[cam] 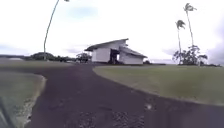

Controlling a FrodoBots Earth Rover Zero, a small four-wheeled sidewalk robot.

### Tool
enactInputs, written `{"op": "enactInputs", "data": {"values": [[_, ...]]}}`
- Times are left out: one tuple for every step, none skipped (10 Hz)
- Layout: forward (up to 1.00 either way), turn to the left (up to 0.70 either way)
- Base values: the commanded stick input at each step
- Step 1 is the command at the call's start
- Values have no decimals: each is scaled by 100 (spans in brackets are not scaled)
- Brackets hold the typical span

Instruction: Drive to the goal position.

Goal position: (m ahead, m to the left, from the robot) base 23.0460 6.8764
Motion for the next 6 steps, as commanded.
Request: {"op": "enactInputs", "data": {"values": [[85,18],[85,2],[85,0],[85,0],[85,0],[85,0]]}}
